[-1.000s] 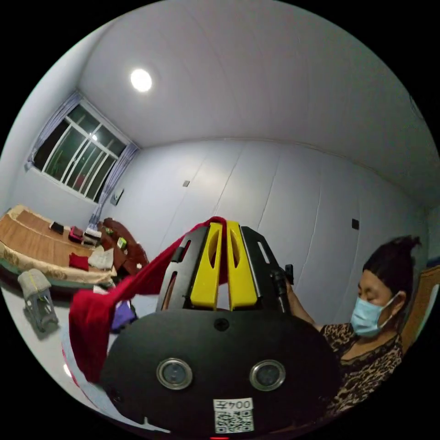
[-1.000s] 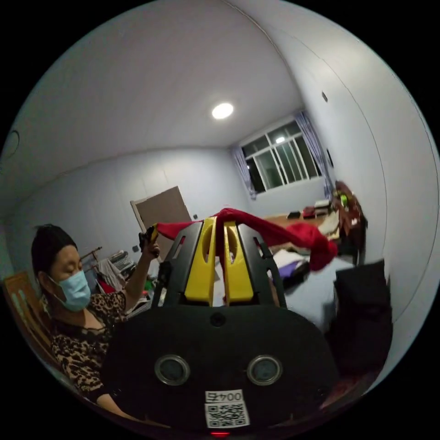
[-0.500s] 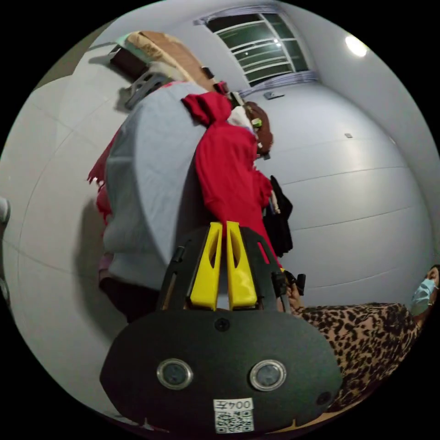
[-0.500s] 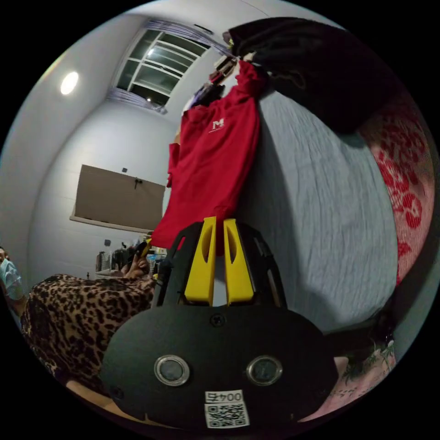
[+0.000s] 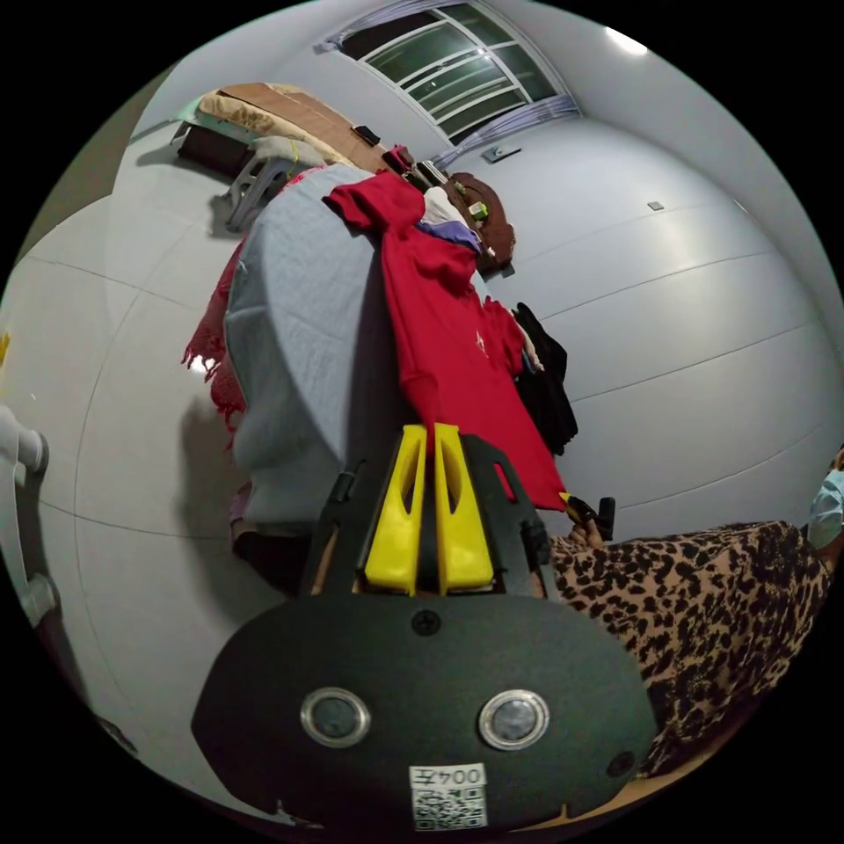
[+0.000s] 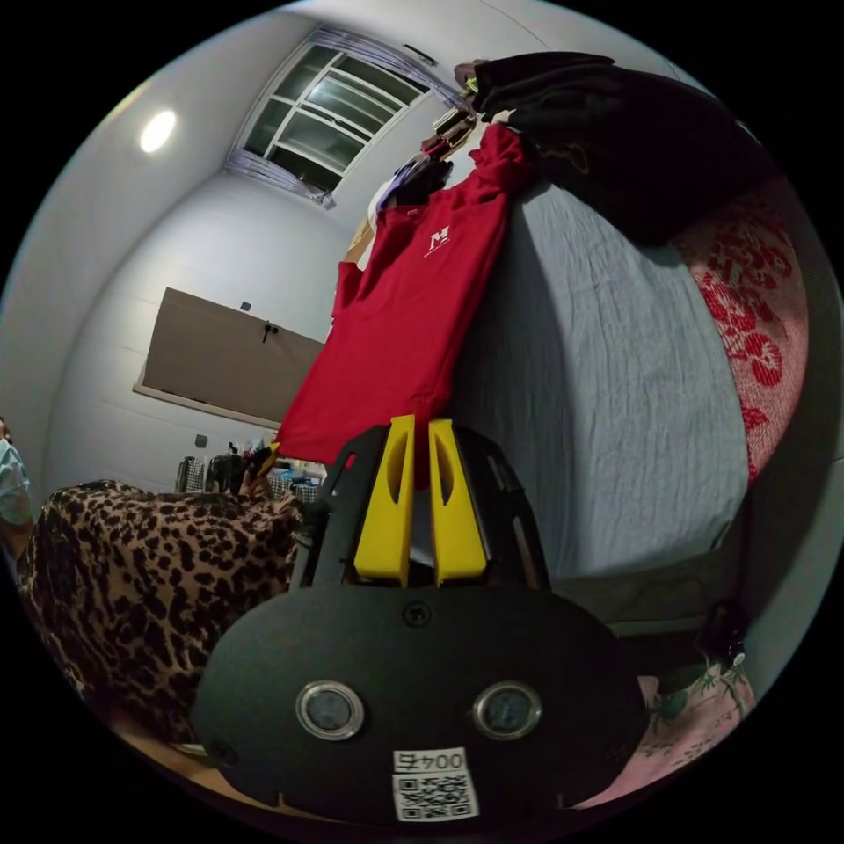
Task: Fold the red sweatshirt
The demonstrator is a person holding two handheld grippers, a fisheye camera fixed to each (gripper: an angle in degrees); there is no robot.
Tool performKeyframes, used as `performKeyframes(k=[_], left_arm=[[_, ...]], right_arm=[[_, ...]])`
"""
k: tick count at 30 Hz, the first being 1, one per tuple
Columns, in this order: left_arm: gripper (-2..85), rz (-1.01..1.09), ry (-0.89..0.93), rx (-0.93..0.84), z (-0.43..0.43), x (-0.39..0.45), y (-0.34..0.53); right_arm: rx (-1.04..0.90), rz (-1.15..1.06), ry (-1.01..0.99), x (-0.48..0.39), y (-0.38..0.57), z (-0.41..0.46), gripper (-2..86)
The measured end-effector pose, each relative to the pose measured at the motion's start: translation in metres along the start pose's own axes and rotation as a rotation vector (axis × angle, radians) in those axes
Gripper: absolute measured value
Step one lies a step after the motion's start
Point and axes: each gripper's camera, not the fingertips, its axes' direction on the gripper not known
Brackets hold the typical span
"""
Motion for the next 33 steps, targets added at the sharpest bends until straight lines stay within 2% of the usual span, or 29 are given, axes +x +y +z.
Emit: performKeyframes(k=[14,28,33], left_arm=[[1.7,-0.090,-0.096,-0.107,-0.012,-0.043,0.036],[1.7,-0.102,-0.317,-0.180,0.019,-0.062,0.009],[2.0,-0.130,-0.347,-0.212,0.028,-0.062,-0.007]], right_arm=[[-0.067,0.043,0.074,0.053,0.047,-0.032,3.6],[-0.169,0.062,0.189,0.113,0.025,-0.013,3.9],[-0.272,0.226,0.223,0.140,0.010,-0.028,5.8]])
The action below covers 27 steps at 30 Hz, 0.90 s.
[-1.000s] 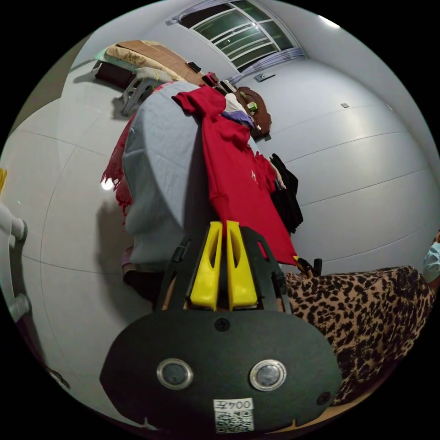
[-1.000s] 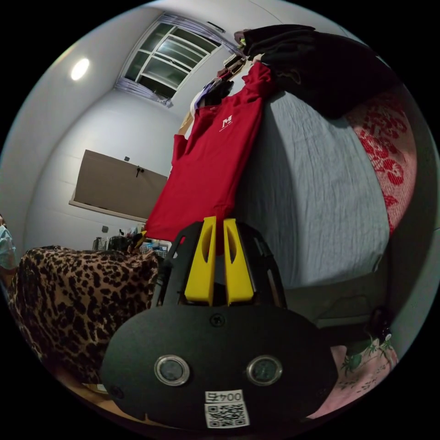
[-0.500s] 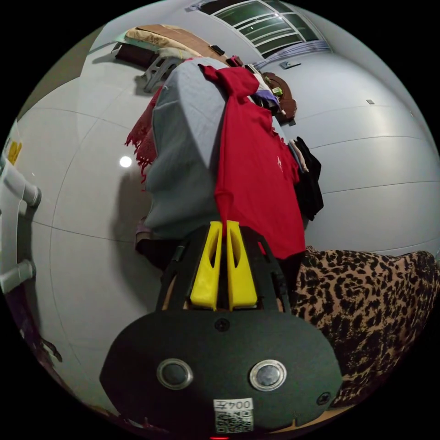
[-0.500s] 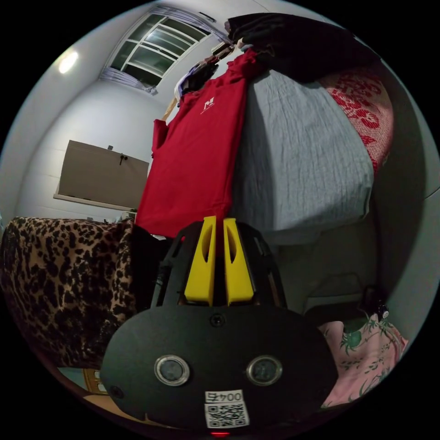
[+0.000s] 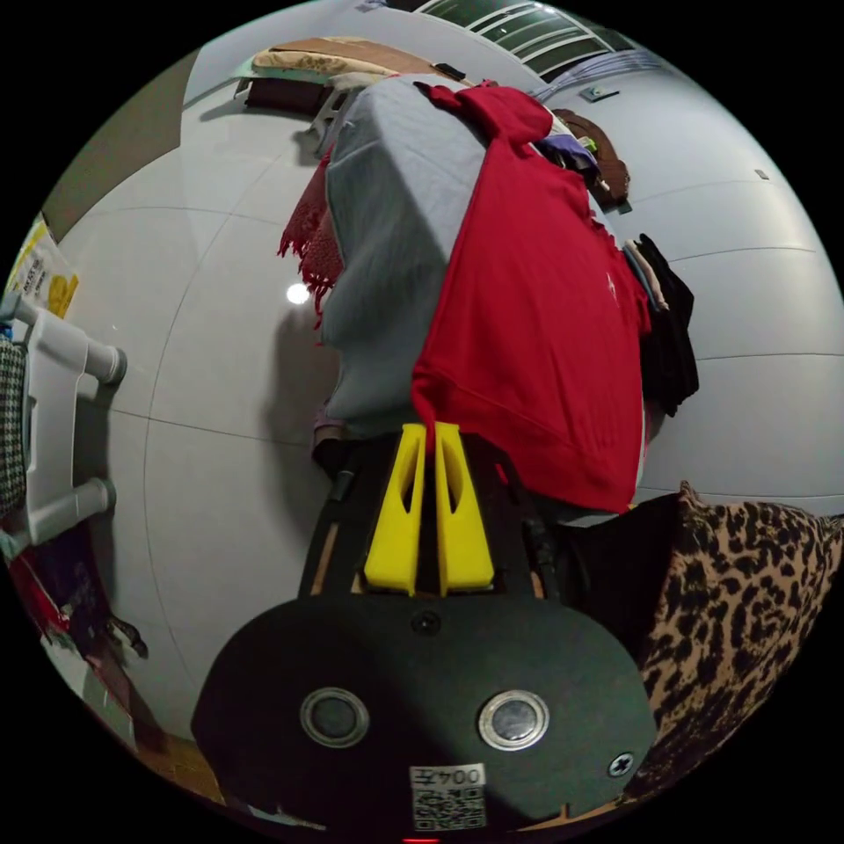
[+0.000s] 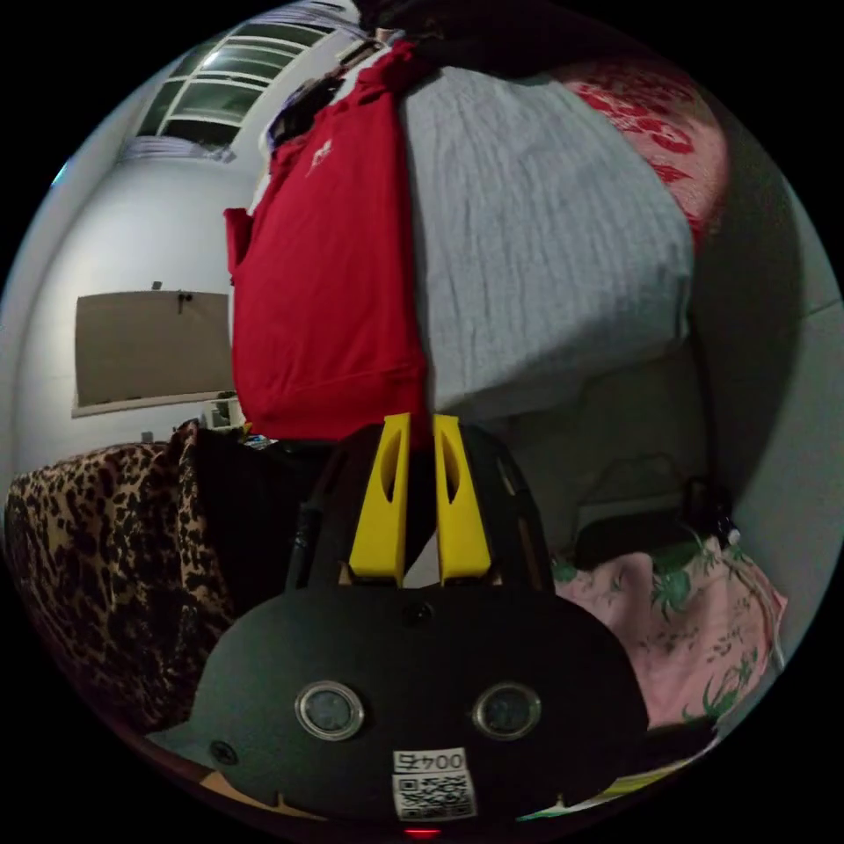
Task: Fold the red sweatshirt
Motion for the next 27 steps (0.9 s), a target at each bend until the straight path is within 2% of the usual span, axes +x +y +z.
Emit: performKeyframes(k=[2,6,10,18,27], left_arm=[[2.0,0.000,-0.024,-0.008,-0.007,0.000,-0.003],[2.0,-0.022,-0.133,-0.044,-0.026,-0.015,-0.012],[2.3,0.014,-0.176,0.012,-0.051,-0.022,-0.050],[7.0,0.294,-0.191,0.242,-0.103,0.031,-0.236],[13.3,0.480,-0.216,0.258,-0.099,0.094,-0.397]], right_arm=[[0.004,0.003,0.051,-0.005,-0.004,-0.018,7.7],[0.119,-0.075,0.001,-0.048,-0.035,-0.056,8.7],[0.140,-0.118,0.019,-0.100,-0.073,-0.037,8.7],[0.038,0.084,0.142,-0.165,-0.128,0.072,13.5],[-0.027,0.292,0.263,-0.175,-0.178,0.080,10.2]])
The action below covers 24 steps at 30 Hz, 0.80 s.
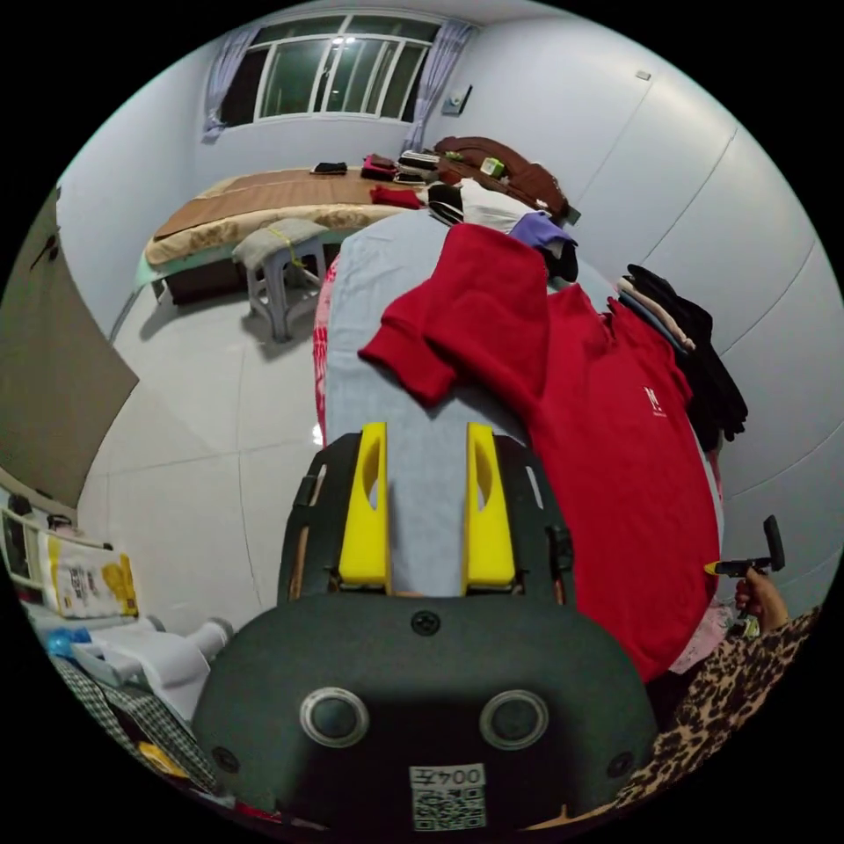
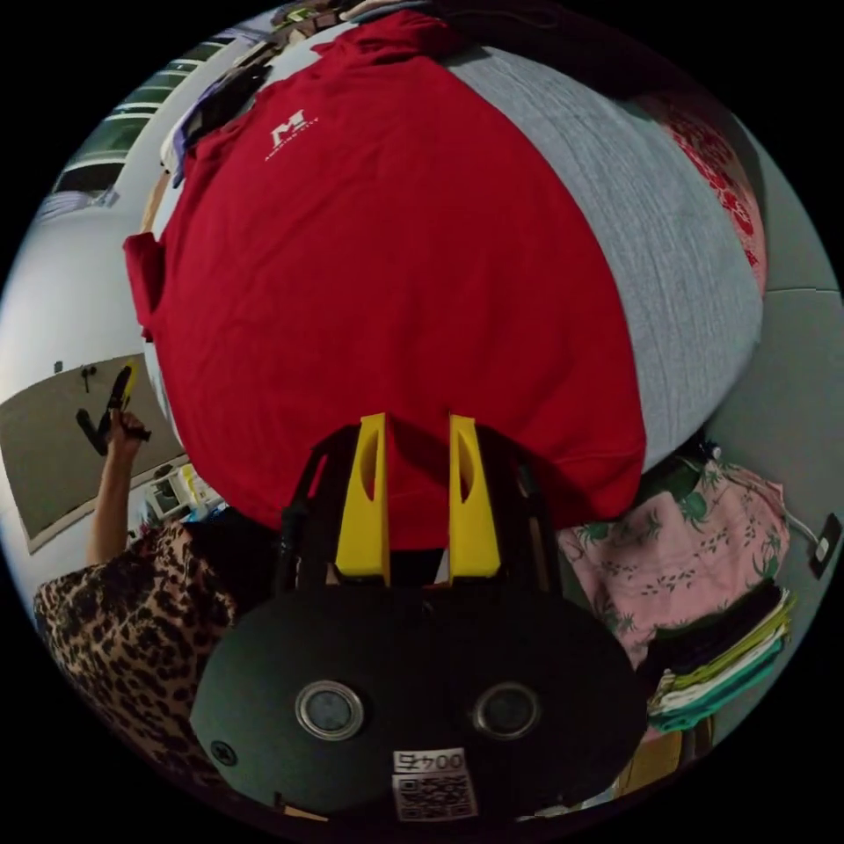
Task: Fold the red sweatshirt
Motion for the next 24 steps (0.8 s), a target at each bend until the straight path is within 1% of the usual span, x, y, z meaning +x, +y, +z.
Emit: performKeyframes(k=[2,5,8,13,16,20,22,24], left_arm=[[14.4,0.019,-0.011,-0.008,0.008,0.001,-0.022],[16.5,0.061,-0.038,-0.066,0.023,0.004,-0.050],[16.1,0.100,-0.046,-0.102,0.032,0.012,-0.066],[12.1,0.125,-0.028,-0.086,0.025,0.023,-0.081],[5.5,0.031,0.045,-0.103,0.012,0.015,-0.097],[3.4,0.023,0.047,-0.042,-0.030,0.012,-0.125],[3.0,0.039,0.028,0.024,-0.061,0.010,-0.135],[2.6,0.050,-0.029,0.119,-0.106,0.001,-0.144]], right_arm=[[-0.024,0.043,0.009,-0.001,-0.010,-0.001,8.8],[-0.043,0.099,-0.009,0.000,-0.022,-0.002,8.0],[-0.059,0.113,-0.006,-0.002,-0.030,-0.003,7.6],[-0.053,0.129,0.019,-0.010,-0.037,-0.004,7.2],[-0.050,0.127,0.041,-0.015,-0.040,-0.005,6.7],[-0.069,0.134,0.043,-0.016,-0.046,-0.006,6.0],[-0.079,0.140,0.037,-0.015,-0.049,-0.007,5.8],[-0.093,0.147,0.030,-0.013,-0.053,-0.008,5.8]])
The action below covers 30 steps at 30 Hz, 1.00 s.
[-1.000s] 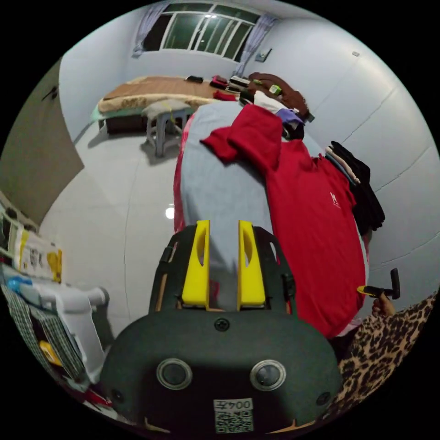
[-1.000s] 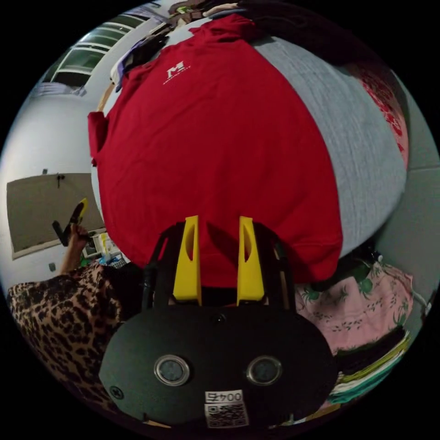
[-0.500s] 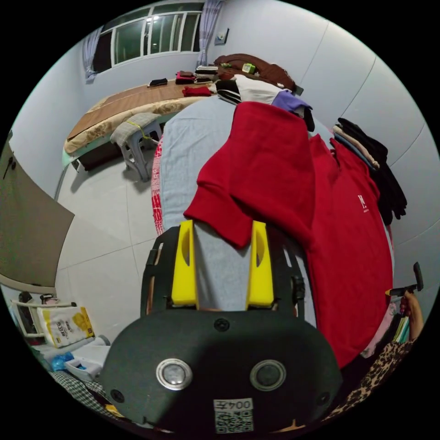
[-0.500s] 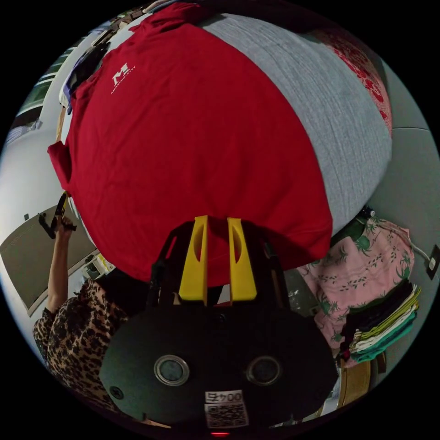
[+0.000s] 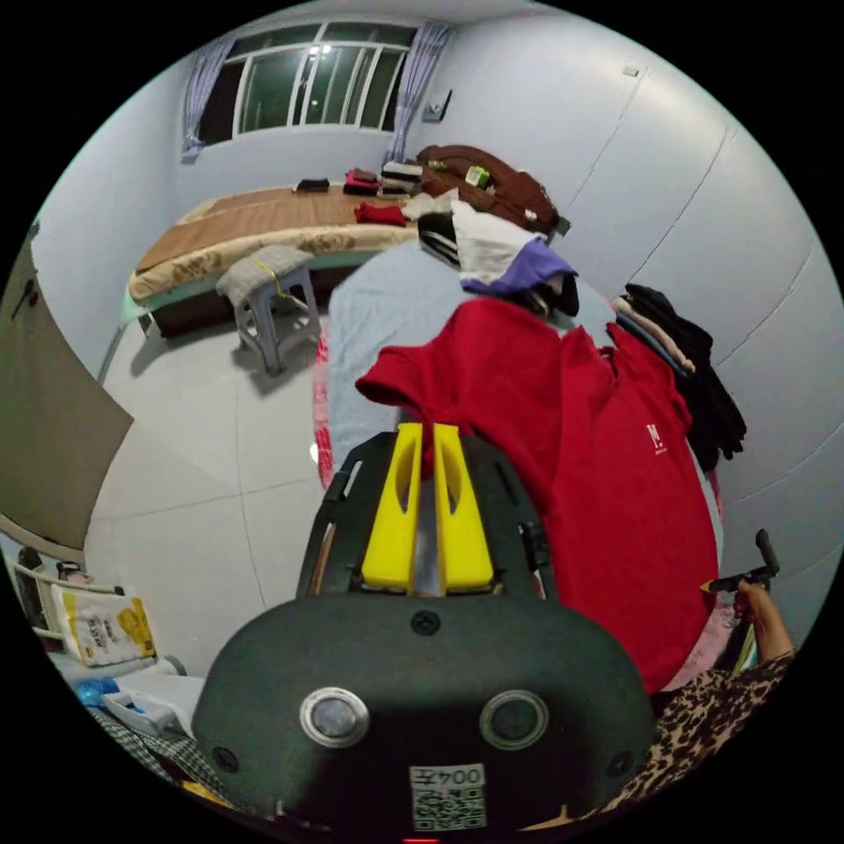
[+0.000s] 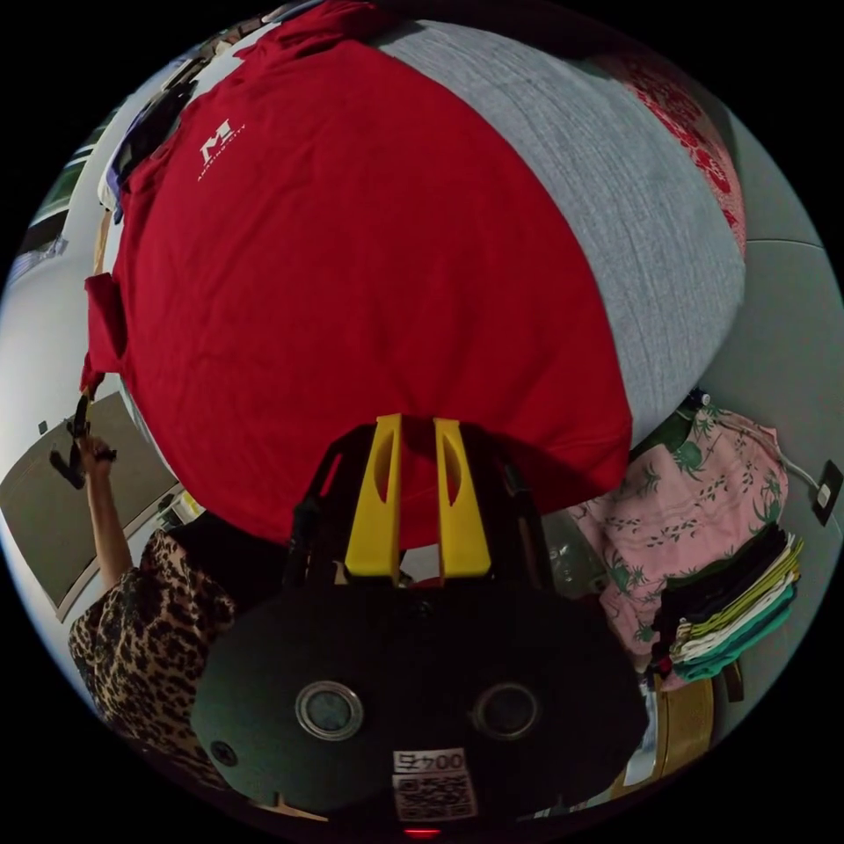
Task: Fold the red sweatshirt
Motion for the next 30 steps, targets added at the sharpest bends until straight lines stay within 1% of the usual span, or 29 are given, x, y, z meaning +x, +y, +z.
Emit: performKeyframes(k=[4,8,14,22,26,30], left_arm=[[2.3,-0.042,-0.116,0.118,-0.059,-0.034,-0.010],[2.2,-0.158,-0.183,0.212,-0.115,-0.091,-0.013],[2.2,-0.248,-0.248,0.233,-0.159,-0.149,-0.007],[2.3,-0.353,-0.318,0.158,-0.168,-0.196,0.023],[2.4,-0.395,-0.356,0.065,-0.141,-0.220,0.038],[3.1,-0.461,-0.383,-0.094,-0.091,-0.250,0.063]], right_arm=[[-0.015,0.001,-0.007,0.002,-0.003,-0.002,5.9],[-0.020,-0.002,-0.022,0.006,-0.004,-0.004,6.1],[-0.033,0.005,-0.057,0.014,-0.006,-0.006,6.3],[-0.038,0.006,-0.065,0.019,-0.004,-0.008,6.2],[-0.043,0.005,-0.060,0.020,-0.003,-0.008,6.2],[-0.039,0.002,-0.052,0.019,0.000,-0.009,6.3]])
